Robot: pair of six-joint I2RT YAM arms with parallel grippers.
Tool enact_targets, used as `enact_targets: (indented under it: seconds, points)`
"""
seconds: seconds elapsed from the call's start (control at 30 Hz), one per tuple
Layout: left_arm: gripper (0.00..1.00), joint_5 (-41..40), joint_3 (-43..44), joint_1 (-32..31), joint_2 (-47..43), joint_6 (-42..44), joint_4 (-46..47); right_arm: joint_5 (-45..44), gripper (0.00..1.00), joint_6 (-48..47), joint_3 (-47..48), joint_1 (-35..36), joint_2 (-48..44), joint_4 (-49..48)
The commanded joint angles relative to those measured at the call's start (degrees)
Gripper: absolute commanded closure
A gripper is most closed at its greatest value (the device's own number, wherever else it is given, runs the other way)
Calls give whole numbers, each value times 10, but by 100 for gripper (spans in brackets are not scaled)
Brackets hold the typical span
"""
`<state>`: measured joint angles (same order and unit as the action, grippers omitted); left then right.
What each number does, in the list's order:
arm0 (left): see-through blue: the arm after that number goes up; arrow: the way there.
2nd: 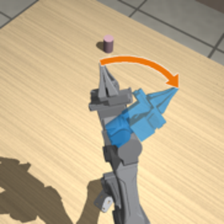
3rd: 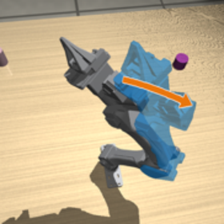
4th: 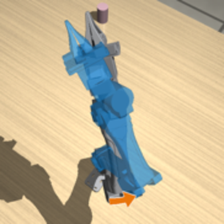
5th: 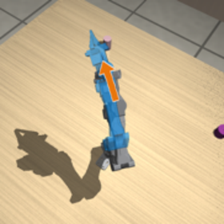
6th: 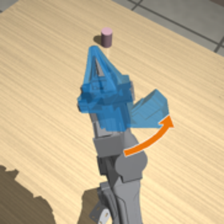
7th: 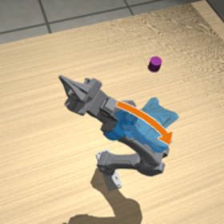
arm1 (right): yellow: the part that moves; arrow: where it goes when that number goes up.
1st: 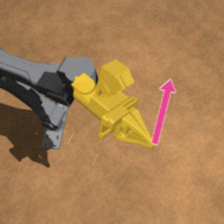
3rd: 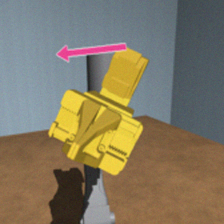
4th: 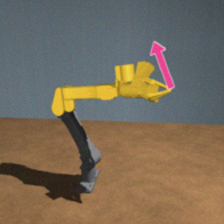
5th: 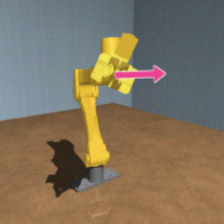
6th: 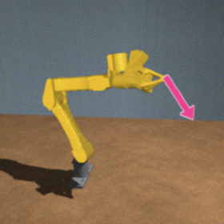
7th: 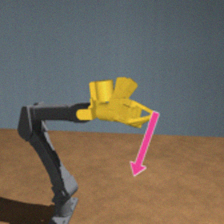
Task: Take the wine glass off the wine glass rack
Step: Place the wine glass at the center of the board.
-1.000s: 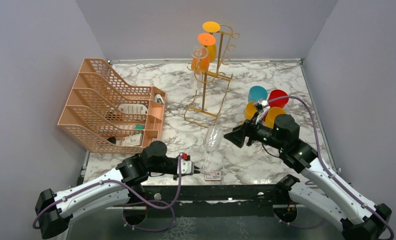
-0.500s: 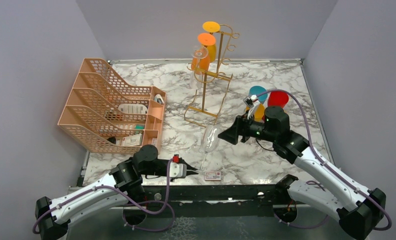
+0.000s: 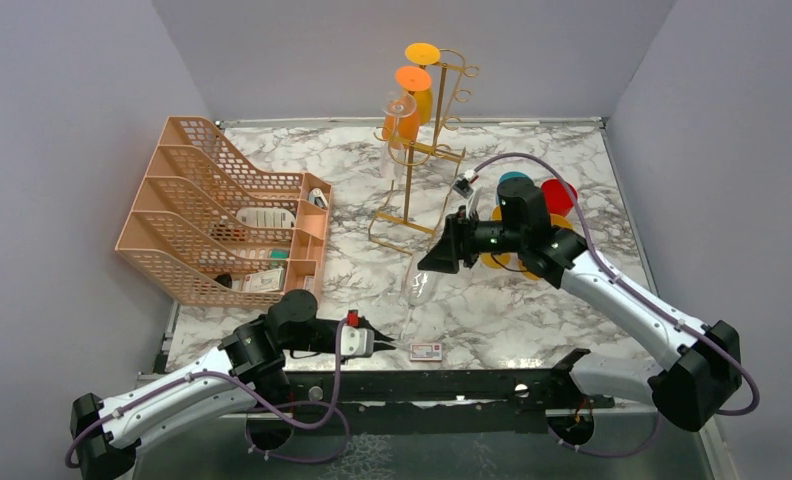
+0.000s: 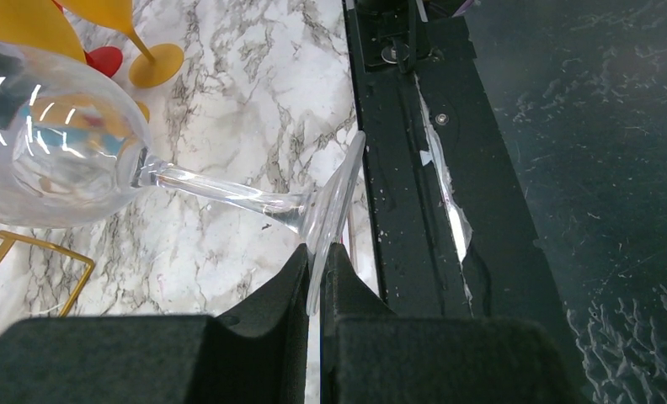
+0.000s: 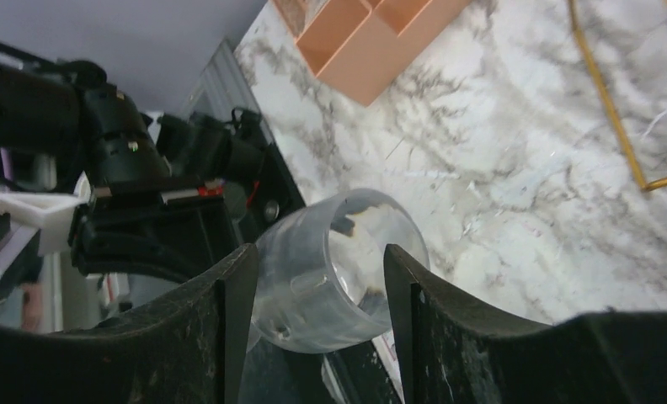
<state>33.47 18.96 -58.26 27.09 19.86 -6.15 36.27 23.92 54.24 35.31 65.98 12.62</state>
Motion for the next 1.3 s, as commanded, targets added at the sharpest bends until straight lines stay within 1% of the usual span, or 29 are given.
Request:
enact_targets:
  seconds: [0.0, 0.1, 0.2, 0.33, 0.4, 0.47, 0.57, 0.67, 0.77, 0.87, 0.93, 0.97, 1.0, 1.03, 1.07, 1.1, 1.23, 1.27]
  points:
    - [100, -5, 2, -3, -21, 27, 16, 133, 44, -22, 11, 2, 10, 29]
    - [100, -5, -1, -3, -24, 25, 17, 166, 48, -10, -11, 2, -9, -2]
    - [100, -5, 2, -3, -16, 30, 12, 198, 52, -20, -12, 2, -7, 13]
    - [100, -14, 0, -3, -13, 46, -4, 246, 52, -33, -10, 2, 1, 48]
    - [100, -34, -1, -2, -17, 62, -20, 283, 52, -46, -8, 2, 5, 73]
    - [100, -56, -5, -3, -24, 71, -25, 301, 51, -54, -8, 2, 6, 98]
    - [100, -71, -7, -3, -30, 75, -22, 315, 53, -46, -22, 2, 4, 110]
    - [100, -79, -11, -3, -31, 77, -21, 350, 53, -47, -38, 2, 13, 108]
    - [100, -80, -11, -3, -26, 78, -20, 342, 58, -44, -46, 2, 19, 107]
    - [100, -86, -10, -3, -26, 74, -19, 352, 65, -46, -49, 2, 23, 103]
    - [100, -92, -11, -3, -28, 72, -18, 354, 68, -41, -53, 2, 21, 95]
    - [100, -94, -11, -3, -29, 73, -17, 361, 66, -41, -54, 2, 21, 91]
    - [100, -95, -12, -3, -29, 73, -17, 374, 59, -42, -58, 3, 20, 84]
    - [100, -97, -12, -3, -30, 73, -16, 385, 55, -45, -61, 3, 19, 82]
    - [100, -98, -12, -3, -29, 72, -16, 388, 55, -48, -62, 3, 16, 82]
    - [100, -99, -12, -3, -29, 72, -15, 386, 56, -52, -63, 3, 13, 86]
    - [100, -101, -12, -3, -27, 65, -10, 381, 78, -53, -67, 3, 6, 88]
    - [100, -96, -12, -3, -27, 60, -5, 374, 82, -52, -70, 3, 4, 88]
